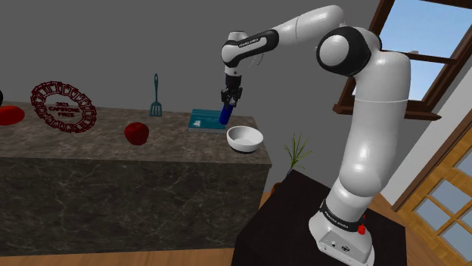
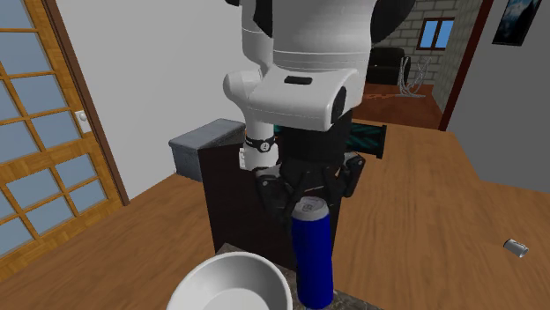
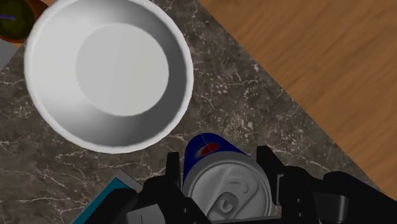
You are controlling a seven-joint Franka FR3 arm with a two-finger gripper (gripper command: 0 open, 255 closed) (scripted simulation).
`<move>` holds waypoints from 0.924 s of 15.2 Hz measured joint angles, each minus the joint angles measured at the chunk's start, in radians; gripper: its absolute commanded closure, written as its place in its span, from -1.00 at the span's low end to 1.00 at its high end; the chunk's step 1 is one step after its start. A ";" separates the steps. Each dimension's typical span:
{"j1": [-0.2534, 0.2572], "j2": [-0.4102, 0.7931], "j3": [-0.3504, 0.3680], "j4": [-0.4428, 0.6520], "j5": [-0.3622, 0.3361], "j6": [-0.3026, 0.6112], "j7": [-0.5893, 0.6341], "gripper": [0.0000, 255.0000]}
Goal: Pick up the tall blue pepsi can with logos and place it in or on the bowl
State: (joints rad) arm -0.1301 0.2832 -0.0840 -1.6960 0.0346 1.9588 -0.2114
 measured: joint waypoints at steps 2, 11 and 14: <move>-0.022 -0.014 -0.013 -0.011 0.001 -0.003 -0.036 1.00; -0.125 -0.068 -0.077 -0.058 0.007 -0.013 -0.204 1.00; -0.128 -0.058 -0.078 -0.086 0.010 0.024 -0.211 1.00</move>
State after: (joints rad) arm -0.2577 0.2249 -0.1615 -1.7824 0.0444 1.9826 -0.4224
